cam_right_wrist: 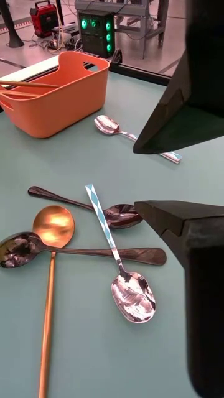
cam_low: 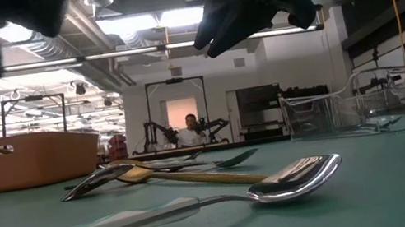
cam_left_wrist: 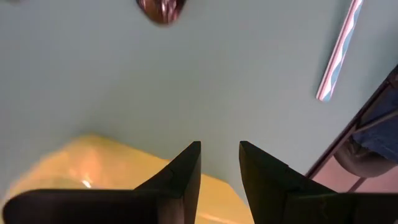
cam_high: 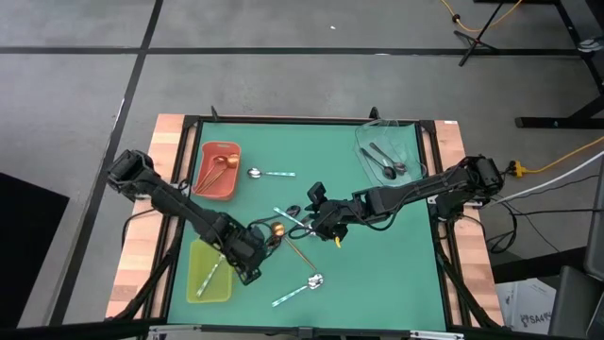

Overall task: Sort silverware by color (type)
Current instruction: Put the blue patterned spoon into the yellow bin

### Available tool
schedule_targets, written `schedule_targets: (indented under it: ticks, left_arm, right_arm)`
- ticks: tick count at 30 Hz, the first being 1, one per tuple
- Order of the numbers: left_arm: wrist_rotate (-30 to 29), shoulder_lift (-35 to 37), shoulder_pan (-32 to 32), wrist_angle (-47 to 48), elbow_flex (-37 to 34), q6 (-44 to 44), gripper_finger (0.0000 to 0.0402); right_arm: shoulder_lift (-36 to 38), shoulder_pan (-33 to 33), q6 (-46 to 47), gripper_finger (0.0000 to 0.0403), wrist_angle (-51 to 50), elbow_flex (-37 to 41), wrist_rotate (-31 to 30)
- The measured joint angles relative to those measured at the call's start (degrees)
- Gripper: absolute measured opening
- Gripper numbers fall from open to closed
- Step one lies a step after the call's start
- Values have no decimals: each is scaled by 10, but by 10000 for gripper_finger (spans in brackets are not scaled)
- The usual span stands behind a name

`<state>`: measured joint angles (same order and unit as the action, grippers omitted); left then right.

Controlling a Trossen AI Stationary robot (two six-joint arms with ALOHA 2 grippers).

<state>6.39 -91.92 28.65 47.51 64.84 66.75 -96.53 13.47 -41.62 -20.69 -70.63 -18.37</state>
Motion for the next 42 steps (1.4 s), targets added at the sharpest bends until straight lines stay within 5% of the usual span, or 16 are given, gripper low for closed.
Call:
schedule_targets:
  ticks: [31, 42]
  left_arm:
    - [-31, 0, -209, 0, 0, -322, 103]
    - [-91, 0, -288, -2, 0, -420, 103]
  right_arm:
    - [0, 0, 0, 124, 0, 0, 0]
    - [0, 0, 0, 124, 0, 0, 0]
